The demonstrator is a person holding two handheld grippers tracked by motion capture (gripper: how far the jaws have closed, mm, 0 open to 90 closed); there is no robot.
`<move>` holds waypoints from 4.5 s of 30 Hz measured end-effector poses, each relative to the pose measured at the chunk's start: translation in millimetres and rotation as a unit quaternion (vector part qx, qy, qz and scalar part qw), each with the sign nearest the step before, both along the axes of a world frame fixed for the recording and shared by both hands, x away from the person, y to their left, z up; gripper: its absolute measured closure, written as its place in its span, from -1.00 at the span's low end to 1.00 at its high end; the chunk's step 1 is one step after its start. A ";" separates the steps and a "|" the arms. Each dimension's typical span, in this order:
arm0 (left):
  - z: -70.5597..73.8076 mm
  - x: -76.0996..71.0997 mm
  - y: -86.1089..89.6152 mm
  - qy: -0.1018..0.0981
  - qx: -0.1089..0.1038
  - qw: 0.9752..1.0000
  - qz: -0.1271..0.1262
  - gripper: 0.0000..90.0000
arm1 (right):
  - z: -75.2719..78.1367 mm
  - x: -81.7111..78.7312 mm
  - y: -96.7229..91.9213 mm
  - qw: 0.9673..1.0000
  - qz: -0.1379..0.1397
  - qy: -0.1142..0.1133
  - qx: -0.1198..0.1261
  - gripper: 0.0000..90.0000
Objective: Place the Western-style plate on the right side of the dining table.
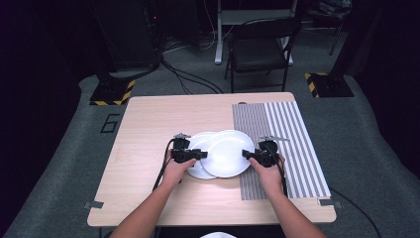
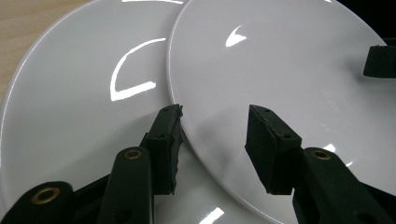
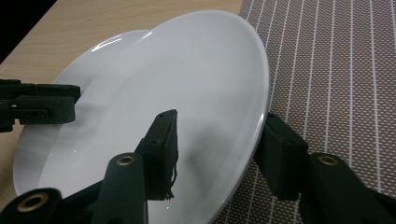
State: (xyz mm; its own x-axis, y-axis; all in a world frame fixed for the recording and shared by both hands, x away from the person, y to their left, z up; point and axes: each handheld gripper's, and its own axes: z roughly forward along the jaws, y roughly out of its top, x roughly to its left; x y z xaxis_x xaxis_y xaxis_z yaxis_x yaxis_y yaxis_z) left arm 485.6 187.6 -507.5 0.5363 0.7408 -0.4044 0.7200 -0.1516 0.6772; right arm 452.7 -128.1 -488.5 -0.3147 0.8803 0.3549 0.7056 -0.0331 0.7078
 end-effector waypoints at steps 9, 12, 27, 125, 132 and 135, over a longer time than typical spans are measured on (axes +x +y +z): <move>-1.4 -0.6 -2.6 0.000 0.010 1.000 -0.002 0.23 | 1.7 -15.6 -7.9 1.000 0.005 -0.003 0.005 0.25; -1.5 -0.7 -3.1 0.000 0.010 1.000 -0.001 0.23 | 1.9 -19.1 -9.0 1.000 0.005 -0.003 0.010 0.28; -1.2 -1.6 -4.2 -0.006 0.022 1.000 0.000 0.27 | -5.2 -23.2 -11.5 1.000 0.002 0.005 0.018 0.43; 13.0 -20.4 -18.3 -0.045 0.012 0.999 0.007 0.17 | -14.5 -47.5 2.3 0.998 -0.016 0.019 0.064 0.10; 18.1 -18.5 -20.3 -0.055 0.017 0.998 0.012 0.17 | -9.5 -46.8 2.6 0.998 -0.014 0.011 0.059 0.12; 21.1 -18.0 -20.4 -0.057 0.017 0.998 0.015 0.17 | -7.9 -45.4 1.6 0.998 -0.013 0.007 0.069 0.12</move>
State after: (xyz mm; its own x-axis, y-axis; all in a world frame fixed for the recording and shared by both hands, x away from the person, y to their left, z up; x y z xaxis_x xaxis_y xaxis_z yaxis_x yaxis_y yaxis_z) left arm 467.6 167.2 -486.4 0.5555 0.7690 -0.3164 0.6426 -0.1555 0.7503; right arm 407.3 -126.5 -496.4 -0.2869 0.8305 0.4775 0.7126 -0.1482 0.6858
